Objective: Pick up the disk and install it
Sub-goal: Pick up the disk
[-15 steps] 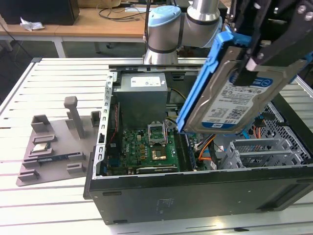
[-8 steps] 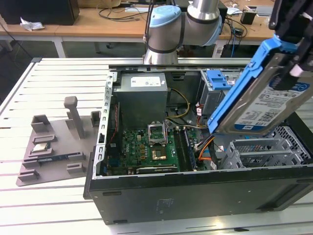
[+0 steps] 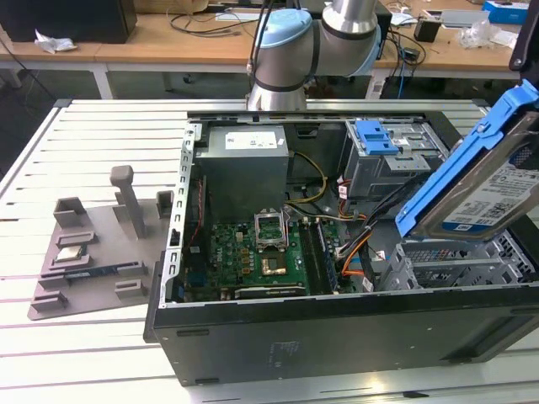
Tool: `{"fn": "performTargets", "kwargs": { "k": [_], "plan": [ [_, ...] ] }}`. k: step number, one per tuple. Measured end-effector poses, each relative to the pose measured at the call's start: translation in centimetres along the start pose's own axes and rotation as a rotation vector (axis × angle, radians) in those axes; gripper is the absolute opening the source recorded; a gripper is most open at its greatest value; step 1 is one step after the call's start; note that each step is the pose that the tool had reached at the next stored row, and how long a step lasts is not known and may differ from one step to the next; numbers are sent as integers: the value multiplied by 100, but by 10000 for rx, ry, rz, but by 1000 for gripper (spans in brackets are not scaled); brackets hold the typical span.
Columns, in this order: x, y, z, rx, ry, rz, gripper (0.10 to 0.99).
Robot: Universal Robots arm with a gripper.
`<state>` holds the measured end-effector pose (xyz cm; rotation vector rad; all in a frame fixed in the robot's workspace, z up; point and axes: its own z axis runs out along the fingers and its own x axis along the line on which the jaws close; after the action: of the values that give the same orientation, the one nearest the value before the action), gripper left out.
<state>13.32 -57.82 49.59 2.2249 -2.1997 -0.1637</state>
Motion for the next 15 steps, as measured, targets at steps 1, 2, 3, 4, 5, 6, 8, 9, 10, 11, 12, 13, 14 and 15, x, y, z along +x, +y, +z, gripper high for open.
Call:
{"fn": "performTargets", "kwargs": {
  "k": [1,2,3,4,5,6,8,9,10,11,12,13,14,15],
  "plan": [
    [-4,-46,-2,-1,0,-4,365],
    [-7,-90,-4,-2,0,-3,365],
    [-7,-110,-5,-3,0,-3,365],
    [-8,-131,-6,-3,0,-4,365],
    [-10,-160,-6,-5,0,-4,365],
    [-13,-203,0,-10,-3,-4,365],
    [-17,-304,28,-33,1,-2,365],
    [-24,-364,41,-46,-1,-1,365],
    [-30,-420,50,-60,1,0,365],
    [-36,-479,59,-76,-1,2,365],
    [-39,-513,63,-84,-2,2,365],
    [-41,-550,67,-95,-2,3,365],
    [-44,-603,73,-111,-1,1,365],
    [-46,-640,78,-122,-1,5,365]
  ]
}}
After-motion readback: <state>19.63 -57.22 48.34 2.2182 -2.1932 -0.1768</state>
